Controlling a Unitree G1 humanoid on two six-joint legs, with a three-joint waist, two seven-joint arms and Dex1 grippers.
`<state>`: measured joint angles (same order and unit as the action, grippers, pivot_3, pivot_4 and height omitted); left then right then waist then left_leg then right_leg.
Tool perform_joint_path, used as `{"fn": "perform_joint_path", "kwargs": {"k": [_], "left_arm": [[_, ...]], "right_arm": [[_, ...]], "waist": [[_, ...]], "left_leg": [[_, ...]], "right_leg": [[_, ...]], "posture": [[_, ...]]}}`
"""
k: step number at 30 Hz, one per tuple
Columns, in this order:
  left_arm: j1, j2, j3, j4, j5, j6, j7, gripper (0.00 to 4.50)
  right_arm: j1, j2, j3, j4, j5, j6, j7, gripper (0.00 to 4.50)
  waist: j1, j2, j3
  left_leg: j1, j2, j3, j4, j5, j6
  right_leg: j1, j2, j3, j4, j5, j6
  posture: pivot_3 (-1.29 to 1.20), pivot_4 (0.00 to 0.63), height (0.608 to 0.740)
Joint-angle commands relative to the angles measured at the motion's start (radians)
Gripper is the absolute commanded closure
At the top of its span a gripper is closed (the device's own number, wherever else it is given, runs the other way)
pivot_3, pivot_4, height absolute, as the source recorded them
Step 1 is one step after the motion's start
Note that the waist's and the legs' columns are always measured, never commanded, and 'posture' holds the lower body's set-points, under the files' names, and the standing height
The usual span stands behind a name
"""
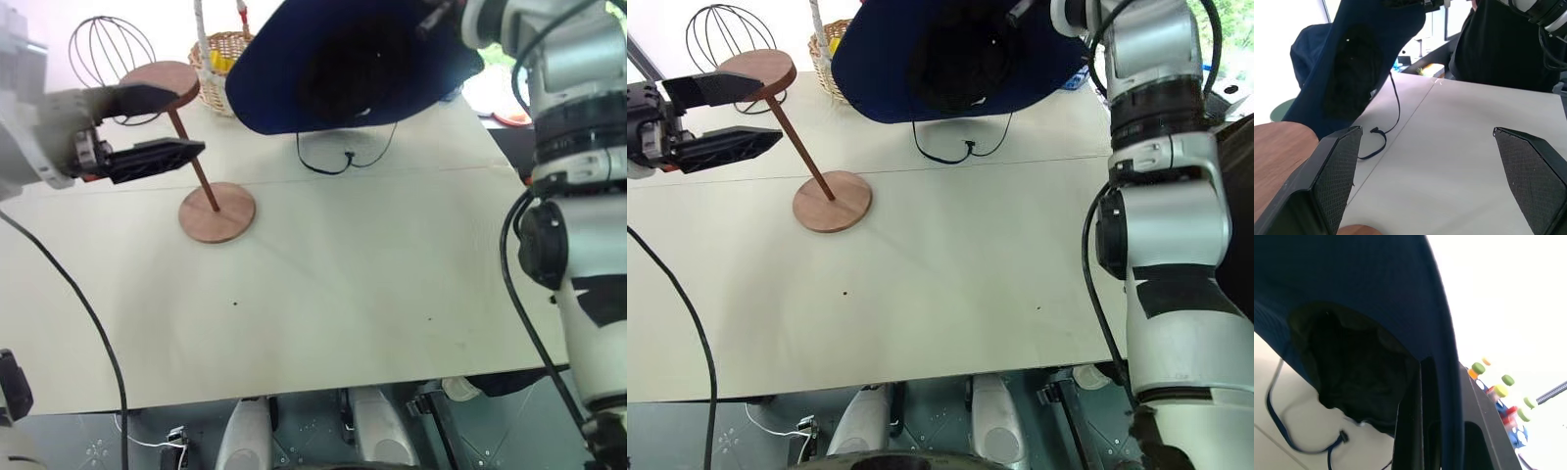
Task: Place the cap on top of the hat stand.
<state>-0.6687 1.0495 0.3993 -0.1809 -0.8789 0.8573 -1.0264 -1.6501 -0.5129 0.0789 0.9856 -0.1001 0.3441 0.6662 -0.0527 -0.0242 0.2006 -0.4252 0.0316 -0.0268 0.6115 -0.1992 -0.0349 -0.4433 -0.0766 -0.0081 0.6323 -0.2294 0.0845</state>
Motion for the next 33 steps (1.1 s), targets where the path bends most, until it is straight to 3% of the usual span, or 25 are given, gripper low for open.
{"fn": "perform_joint_path", "kwargs": {"k": [1,6,15,28,33], "left_arm": [[-0.001,0.036,0.097,-0.022,-0.039,0.016,0.027,0.0],[0.03,0.068,0.249,-0.012,-0.09,0.078,0.096,0.0],[0.192,0.118,0.499,-0.027,-0.111,0.146,0.14,0.0],[0.546,0.114,0.936,-0.077,-0.095,0.298,0.081,0.0],[0.628,0.126,1.018,-0.065,-0.074,0.305,0.062,0.0]], "right_arm": [[-0.124,0.015,-0.011,0.088,-0.007,-0.095,-0.015,4.47],[-0.23,0.084,-0.034,0.196,0.009,-0.142,-0.023,4.47],[-0.286,0.156,-0.074,0.28,0.017,-0.206,-0.099,4.47],[-0.3,0.341,-0.114,0.247,0.047,-0.367,-0.177,4.47],[-0.3,0.38,-0.128,0.207,0.084,-0.398,-0.147,4.47]], "waist": [[-0.001,0.0,0.0],[-0.019,0.0,0.0],[-0.016,0.0,0.0],[-0.023,0.0,0.0],[-0.019,0.0,0.0]], "left_leg": [[0.0,0.0,0.0,0.0,0.0,0.0],[0.0,0.0,0.0,0.0,0.0,0.0],[0.0,0.0,0.0,0.001,0.0,-0.001],[0.001,0.001,-0.001,0.0,0.001,-0.002],[0.001,0.001,-0.001,0.001,0.001,-0.002]], "right_leg": [[0.0,0.0,0.0,0.0,0.0,0.0],[0.0,0.0,0.0,0.0,0.0,0.0],[0.0,0.0,0.0,0.001,0.0,0.0],[-0.001,0.0,0.0,0.003,0.001,-0.001],[0.0,0.0,0.0,0.003,0.0,-0.001]], "posture": [[0.0,0.15,0.74],[0.0,0.15,0.74],[0.0,0.15,0.74],[0.0,0.15,0.74],[0.0,0.15,0.74]]}}
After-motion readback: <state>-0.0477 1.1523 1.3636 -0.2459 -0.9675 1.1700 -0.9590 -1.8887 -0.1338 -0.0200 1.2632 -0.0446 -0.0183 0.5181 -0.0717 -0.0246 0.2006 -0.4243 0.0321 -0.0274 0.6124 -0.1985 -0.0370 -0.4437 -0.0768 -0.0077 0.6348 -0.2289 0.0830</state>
